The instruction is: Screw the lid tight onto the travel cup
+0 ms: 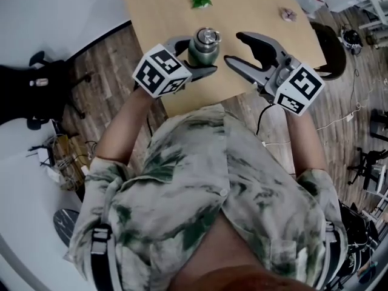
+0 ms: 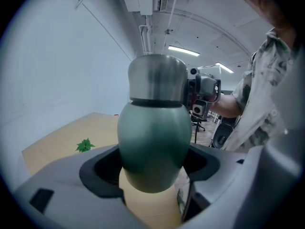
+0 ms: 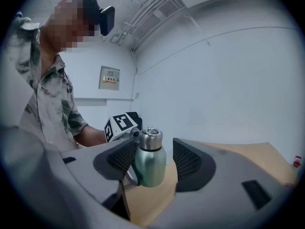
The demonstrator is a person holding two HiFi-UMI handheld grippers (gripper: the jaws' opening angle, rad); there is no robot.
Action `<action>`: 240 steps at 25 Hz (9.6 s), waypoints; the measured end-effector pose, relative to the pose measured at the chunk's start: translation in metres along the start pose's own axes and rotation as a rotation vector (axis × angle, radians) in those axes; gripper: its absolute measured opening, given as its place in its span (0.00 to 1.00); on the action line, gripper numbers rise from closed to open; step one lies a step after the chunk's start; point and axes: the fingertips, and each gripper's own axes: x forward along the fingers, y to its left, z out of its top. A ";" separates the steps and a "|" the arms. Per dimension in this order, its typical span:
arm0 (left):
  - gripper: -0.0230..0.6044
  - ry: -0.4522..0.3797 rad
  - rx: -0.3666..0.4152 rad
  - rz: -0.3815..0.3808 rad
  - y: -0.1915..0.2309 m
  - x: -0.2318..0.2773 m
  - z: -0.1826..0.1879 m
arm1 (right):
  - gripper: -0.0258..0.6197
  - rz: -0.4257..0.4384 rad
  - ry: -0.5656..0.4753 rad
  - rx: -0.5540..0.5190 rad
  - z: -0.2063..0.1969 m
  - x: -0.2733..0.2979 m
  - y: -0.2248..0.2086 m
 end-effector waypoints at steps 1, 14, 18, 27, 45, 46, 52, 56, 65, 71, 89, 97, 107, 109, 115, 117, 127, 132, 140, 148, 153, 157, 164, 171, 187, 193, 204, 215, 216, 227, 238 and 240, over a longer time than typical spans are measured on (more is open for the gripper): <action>0.63 0.004 0.006 -0.016 -0.003 -0.001 0.002 | 0.46 0.015 -0.004 0.000 0.004 0.001 0.002; 0.63 0.017 0.060 -0.104 -0.037 0.002 0.001 | 0.46 0.116 0.012 -0.021 0.008 0.005 0.025; 0.63 0.017 0.064 -0.129 -0.045 0.003 -0.001 | 0.46 0.153 0.028 -0.035 0.007 0.007 0.033; 0.63 0.013 0.075 -0.165 -0.054 0.004 -0.006 | 0.44 0.173 0.050 -0.054 0.001 0.012 0.038; 0.64 0.020 0.028 0.040 -0.031 0.008 -0.017 | 0.41 -0.093 0.031 -0.001 -0.009 0.023 0.030; 0.64 0.022 0.027 0.054 -0.030 0.009 -0.018 | 0.41 -0.115 0.029 0.005 -0.010 0.023 0.030; 0.64 0.014 0.020 0.043 -0.029 0.012 -0.018 | 0.43 -0.124 0.032 -0.010 -0.012 0.024 0.029; 0.63 0.012 0.031 0.004 -0.029 0.012 -0.019 | 0.48 -0.026 0.045 -0.027 -0.013 0.023 0.031; 0.64 -0.005 0.084 -0.115 -0.040 0.010 -0.015 | 0.49 0.161 0.117 -0.137 -0.017 0.022 0.037; 0.64 0.003 0.102 -0.147 -0.049 0.016 -0.017 | 0.42 0.170 0.120 -0.159 -0.016 0.018 0.038; 0.63 0.020 0.035 0.048 -0.021 0.021 -0.019 | 0.42 -0.180 0.075 -0.102 -0.023 0.032 0.020; 0.64 0.016 0.067 -0.039 -0.026 0.017 -0.021 | 0.49 0.021 0.095 -0.149 -0.022 0.024 0.029; 0.64 0.020 0.134 -0.149 -0.044 0.017 -0.025 | 0.45 0.175 0.104 -0.193 -0.019 0.021 0.039; 0.64 0.019 0.136 -0.148 -0.044 0.017 -0.025 | 0.43 0.175 0.098 -0.193 -0.018 0.022 0.040; 0.64 0.032 0.113 -0.087 -0.041 0.020 -0.025 | 0.42 0.102 0.095 -0.190 -0.023 0.021 0.036; 0.64 0.039 0.102 -0.057 -0.038 0.022 -0.028 | 0.42 0.059 0.094 -0.184 -0.024 0.021 0.035; 0.64 0.043 0.069 0.020 -0.026 0.028 -0.025 | 0.43 -0.105 0.096 -0.133 -0.028 0.026 0.022; 0.64 0.007 0.082 -0.049 -0.033 0.024 -0.024 | 0.47 0.013 0.078 -0.137 -0.024 0.022 0.032; 0.64 -0.007 0.151 -0.165 -0.051 0.016 -0.024 | 0.48 0.199 0.111 -0.183 -0.022 0.018 0.044; 0.64 0.007 0.171 -0.192 -0.056 0.017 -0.026 | 0.43 0.236 0.121 -0.199 -0.023 0.020 0.048; 0.64 0.006 0.132 -0.135 -0.046 0.023 -0.025 | 0.42 0.137 0.110 -0.181 -0.026 0.022 0.037; 0.64 0.004 0.092 -0.077 -0.039 0.027 -0.029 | 0.42 0.021 0.108 -0.156 -0.031 0.027 0.032; 0.64 0.032 0.074 0.004 -0.029 0.033 -0.035 | 0.42 -0.136 0.110 -0.108 -0.040 0.029 0.023; 0.64 0.017 0.099 -0.061 -0.035 0.029 -0.029 | 0.49 0.012 0.108 -0.133 -0.035 0.023 0.028; 0.63 0.008 0.160 -0.166 -0.052 0.024 -0.030 | 0.42 0.180 0.120 -0.163 -0.035 0.020 0.041; 0.64 0.024 0.112 -0.063 -0.031 0.033 -0.033 | 0.42 0.040 0.126 -0.136 -0.042 0.029 0.024; 0.64 0.031 0.079 -0.020 -0.024 0.038 -0.039 | 0.43 -0.054 0.120 -0.077 -0.049 0.031 0.017; 0.64 -0.001 0.174 -0.205 -0.054 0.031 -0.030 | 0.44 0.219 0.139 -0.153 -0.039 0.020 0.038; 0.64 0.000 0.177 -0.210 -0.054 0.031 -0.030 | 0.43 0.227 0.141 -0.159 -0.039 0.019 0.039; 0.64 0.023 0.136 -0.104 -0.034 0.035 -0.034 | 0.42 0.076 0.128 -0.137 -0.044 0.030 0.026; 0.64 0.028 0.106 -0.058 -0.029 0.044 -0.037 | 0.43 0.023 0.117 -0.095 -0.052 0.026 0.017; 0.64 0.028 0.118 -0.088 -0.031 0.043 -0.038 | 0.46 0.066 0.124 -0.107 -0.053 0.028 0.019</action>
